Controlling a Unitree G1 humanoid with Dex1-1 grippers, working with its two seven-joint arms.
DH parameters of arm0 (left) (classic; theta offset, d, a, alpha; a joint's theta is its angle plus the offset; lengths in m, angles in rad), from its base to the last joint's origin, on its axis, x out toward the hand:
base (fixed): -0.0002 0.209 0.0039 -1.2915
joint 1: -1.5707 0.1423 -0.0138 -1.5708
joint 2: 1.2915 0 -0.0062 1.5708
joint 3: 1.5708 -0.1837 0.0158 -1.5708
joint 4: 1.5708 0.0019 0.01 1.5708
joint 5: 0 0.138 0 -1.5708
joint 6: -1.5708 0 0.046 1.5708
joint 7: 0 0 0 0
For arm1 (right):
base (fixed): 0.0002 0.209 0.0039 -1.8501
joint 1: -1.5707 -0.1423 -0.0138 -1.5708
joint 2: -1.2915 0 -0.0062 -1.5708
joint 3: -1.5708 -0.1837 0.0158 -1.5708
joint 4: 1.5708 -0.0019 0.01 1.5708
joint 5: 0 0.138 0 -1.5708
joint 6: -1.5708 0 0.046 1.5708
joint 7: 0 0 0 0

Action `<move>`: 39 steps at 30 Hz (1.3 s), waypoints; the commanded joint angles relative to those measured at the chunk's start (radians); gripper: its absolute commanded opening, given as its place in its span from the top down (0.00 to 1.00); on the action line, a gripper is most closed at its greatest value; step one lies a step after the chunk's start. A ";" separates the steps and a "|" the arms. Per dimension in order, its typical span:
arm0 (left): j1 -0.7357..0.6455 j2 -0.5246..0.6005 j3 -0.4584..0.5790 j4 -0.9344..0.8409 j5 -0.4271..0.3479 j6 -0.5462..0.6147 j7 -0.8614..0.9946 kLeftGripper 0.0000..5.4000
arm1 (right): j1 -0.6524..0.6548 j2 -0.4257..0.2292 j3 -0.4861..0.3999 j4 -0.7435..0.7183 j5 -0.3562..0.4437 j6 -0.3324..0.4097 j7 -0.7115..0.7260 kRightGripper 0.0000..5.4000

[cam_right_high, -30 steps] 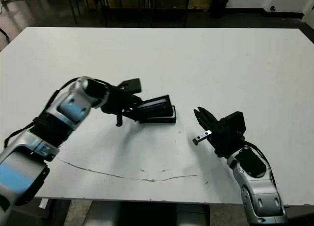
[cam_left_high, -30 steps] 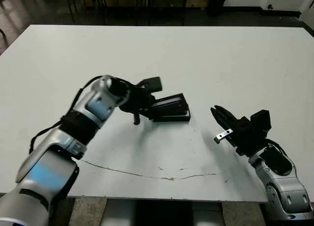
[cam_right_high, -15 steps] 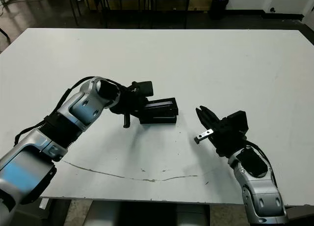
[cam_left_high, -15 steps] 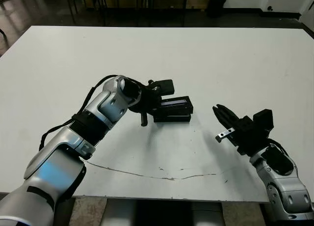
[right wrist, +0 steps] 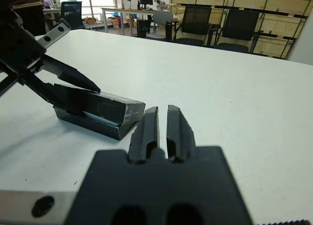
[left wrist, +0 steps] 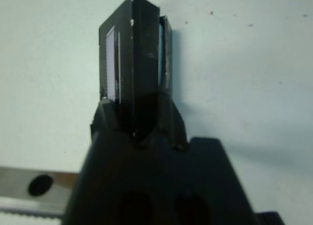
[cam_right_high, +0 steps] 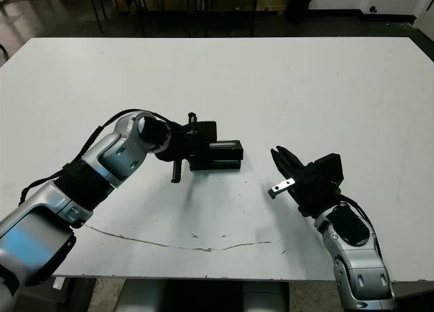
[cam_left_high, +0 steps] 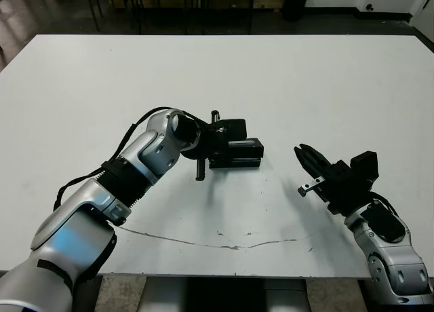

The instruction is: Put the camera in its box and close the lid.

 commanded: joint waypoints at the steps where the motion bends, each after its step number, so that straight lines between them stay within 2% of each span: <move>1: 0.085 0.012 -0.057 0.041 -0.007 0.021 -0.070 1.00 | 0.000 -0.003 0.006 0.002 -0.014 0.014 -0.005 1.00; 4: 0.090 0.021 -0.061 0.030 -0.002 0.011 -0.069 1.00 | -0.001 -0.001 0.004 0.007 -0.012 0.008 -0.002 1.00; 15: 0.109 0.082 0.003 -0.090 -0.068 0.118 -0.102 1.00 | -0.003 0.000 0.008 0.008 -0.012 0.019 -0.003 1.00; 19: 0.114 0.134 0.060 -0.120 -0.132 0.053 -0.140 0.88 | -0.002 0.001 0.013 0.004 -0.022 0.023 -0.012 1.00; 25: 0.141 0.205 0.153 -0.198 -0.229 -0.025 -0.172 0.63 | 0.002 -0.001 0.011 0.004 -0.019 0.017 -0.011 1.00; 30: 0.172 0.237 0.233 -0.295 -0.334 0.004 -0.194 0.41 | 0.001 -0.004 0.010 0.004 -0.019 0.022 -0.010 1.00; 34: 0.180 0.258 0.282 -0.364 -0.384 0.058 -0.166 0.24 | -0.005 -0.005 0.010 0.008 -0.018 0.026 -0.008 1.00; 39: 0.222 0.224 0.397 -0.330 -0.456 0.033 -0.063 0.03 | -0.008 -0.007 0.009 0.009 -0.013 0.026 0.000 1.00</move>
